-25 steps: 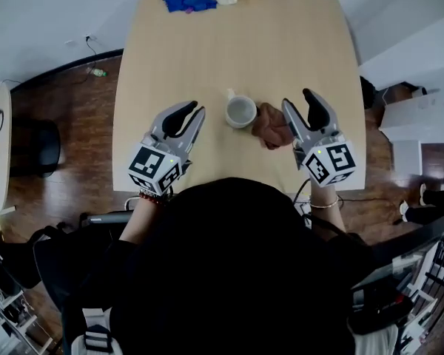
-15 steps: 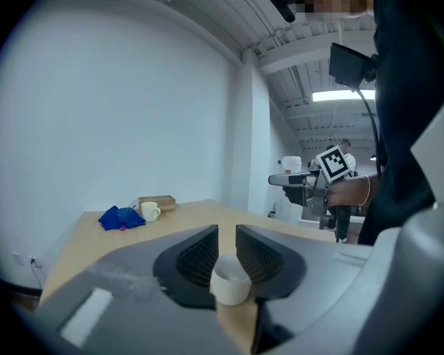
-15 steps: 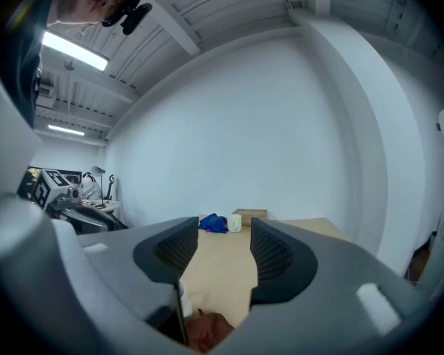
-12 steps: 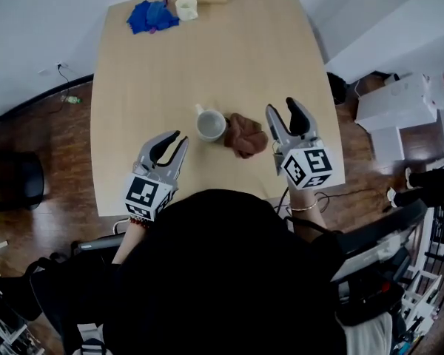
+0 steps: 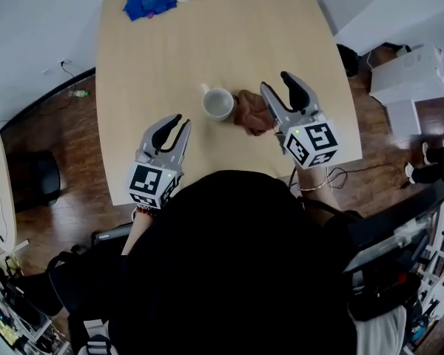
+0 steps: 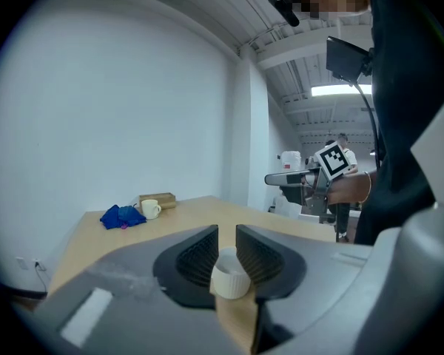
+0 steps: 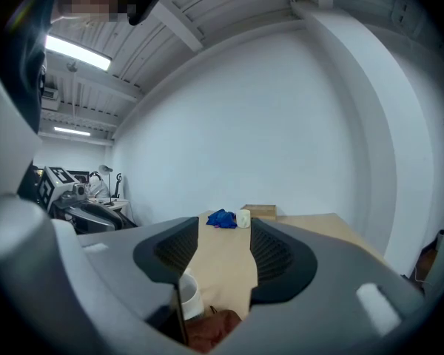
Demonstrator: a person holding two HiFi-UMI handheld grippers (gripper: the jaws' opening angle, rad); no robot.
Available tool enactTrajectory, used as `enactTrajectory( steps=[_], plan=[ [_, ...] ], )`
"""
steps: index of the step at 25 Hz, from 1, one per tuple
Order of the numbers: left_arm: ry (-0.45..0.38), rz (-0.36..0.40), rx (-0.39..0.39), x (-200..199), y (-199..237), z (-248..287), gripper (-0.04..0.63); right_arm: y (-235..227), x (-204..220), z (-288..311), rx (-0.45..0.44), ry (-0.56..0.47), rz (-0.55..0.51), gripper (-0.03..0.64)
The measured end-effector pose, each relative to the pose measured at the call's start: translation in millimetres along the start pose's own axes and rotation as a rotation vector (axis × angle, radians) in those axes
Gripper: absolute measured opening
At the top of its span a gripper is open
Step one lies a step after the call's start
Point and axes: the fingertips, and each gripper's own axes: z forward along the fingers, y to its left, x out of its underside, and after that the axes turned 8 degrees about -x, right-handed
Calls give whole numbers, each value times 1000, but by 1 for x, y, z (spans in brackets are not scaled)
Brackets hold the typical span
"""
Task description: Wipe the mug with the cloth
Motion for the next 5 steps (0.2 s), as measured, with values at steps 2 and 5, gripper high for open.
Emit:
enactTrajectory(
  steps=[2, 5],
  plan=[
    [1, 0, -4, 0, 1, 0, 66, -2, 0, -3, 6, 0, 3, 218],
    [-15, -37, -24, -5, 4, -1, 66, -2, 1, -7, 12, 0, 3, 218]
  ],
)
